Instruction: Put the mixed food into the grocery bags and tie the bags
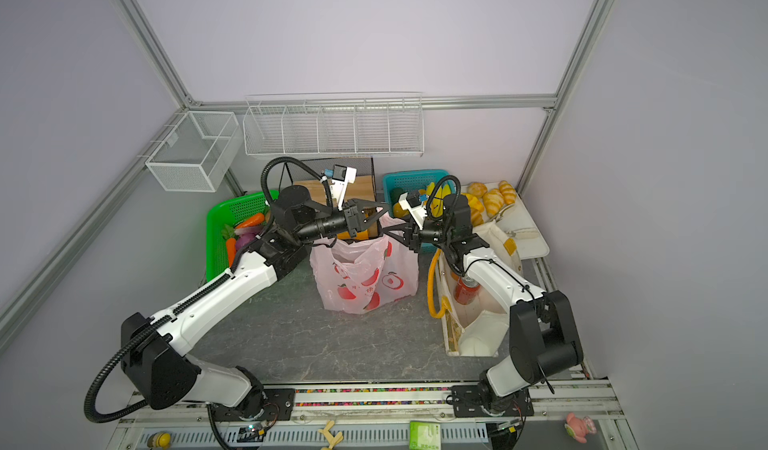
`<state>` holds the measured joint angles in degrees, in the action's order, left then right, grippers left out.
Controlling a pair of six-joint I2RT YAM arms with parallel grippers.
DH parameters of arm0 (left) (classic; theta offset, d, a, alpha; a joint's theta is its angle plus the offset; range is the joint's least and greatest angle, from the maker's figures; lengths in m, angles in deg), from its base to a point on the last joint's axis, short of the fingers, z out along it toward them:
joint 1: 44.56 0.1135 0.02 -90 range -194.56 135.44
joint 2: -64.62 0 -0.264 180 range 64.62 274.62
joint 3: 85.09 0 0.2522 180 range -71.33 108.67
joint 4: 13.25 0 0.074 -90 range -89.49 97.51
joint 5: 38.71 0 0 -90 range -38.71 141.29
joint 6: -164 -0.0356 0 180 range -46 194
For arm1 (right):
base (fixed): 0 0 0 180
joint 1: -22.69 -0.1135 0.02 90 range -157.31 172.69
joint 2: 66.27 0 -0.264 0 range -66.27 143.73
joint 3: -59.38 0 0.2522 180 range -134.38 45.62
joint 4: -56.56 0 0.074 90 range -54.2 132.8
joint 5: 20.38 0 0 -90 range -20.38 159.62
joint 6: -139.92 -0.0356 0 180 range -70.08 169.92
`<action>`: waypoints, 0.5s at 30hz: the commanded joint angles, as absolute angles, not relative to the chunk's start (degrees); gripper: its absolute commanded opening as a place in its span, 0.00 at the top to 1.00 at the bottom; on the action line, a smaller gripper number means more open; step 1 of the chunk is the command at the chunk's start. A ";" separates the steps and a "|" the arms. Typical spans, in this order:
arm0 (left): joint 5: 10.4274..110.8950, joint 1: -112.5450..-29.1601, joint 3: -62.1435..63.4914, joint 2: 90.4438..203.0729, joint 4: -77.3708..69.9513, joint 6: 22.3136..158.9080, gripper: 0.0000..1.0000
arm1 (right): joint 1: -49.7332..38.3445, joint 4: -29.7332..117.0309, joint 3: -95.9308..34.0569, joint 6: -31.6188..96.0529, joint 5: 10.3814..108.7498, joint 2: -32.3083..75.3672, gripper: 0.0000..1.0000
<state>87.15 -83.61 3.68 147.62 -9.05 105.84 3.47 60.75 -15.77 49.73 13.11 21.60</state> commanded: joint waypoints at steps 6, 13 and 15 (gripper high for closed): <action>84.73 -86.01 7.52 143.56 -1.32 92.96 0.53 | 3.86 62.66 -12.74 48.28 16.93 20.17 0.94; 84.39 -86.84 3.58 134.88 4.78 82.54 0.35 | 4.00 61.80 -12.07 47.15 20.06 19.45 0.94; 83.66 -86.77 0.36 131.01 6.11 78.87 0.31 | 3.98 61.65 -11.78 46.94 20.86 19.25 0.94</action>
